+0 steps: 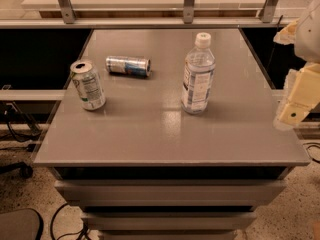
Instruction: Knock blue plastic bottle over
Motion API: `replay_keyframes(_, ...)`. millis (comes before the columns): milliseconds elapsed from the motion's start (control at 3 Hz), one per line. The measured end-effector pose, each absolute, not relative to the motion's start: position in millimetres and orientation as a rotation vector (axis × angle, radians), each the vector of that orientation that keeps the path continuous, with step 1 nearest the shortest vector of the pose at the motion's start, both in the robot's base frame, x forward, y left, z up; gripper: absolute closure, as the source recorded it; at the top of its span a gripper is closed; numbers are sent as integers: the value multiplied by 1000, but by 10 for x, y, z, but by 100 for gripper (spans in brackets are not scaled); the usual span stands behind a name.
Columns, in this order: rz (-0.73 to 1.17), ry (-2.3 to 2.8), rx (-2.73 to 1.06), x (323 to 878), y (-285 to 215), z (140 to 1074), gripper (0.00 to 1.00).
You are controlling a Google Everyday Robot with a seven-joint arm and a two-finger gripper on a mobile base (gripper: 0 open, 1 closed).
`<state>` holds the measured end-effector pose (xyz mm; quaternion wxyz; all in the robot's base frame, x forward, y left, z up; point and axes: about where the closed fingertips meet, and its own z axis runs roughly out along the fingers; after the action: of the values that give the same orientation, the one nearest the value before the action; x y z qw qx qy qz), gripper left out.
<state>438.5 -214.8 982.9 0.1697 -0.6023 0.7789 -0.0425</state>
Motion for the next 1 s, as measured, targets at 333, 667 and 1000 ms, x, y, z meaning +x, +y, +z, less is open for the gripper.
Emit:
replay_keyframes(333, -121, 2213, -1712, 4385, -2148, 9830, 0)
replay_keyframes(667, -85, 2202, -1707, 4408, -2136, 9823, 0)
replay_keyframes(1000, 28, 2149, -1729, 4549, -2024, 9706, 0)
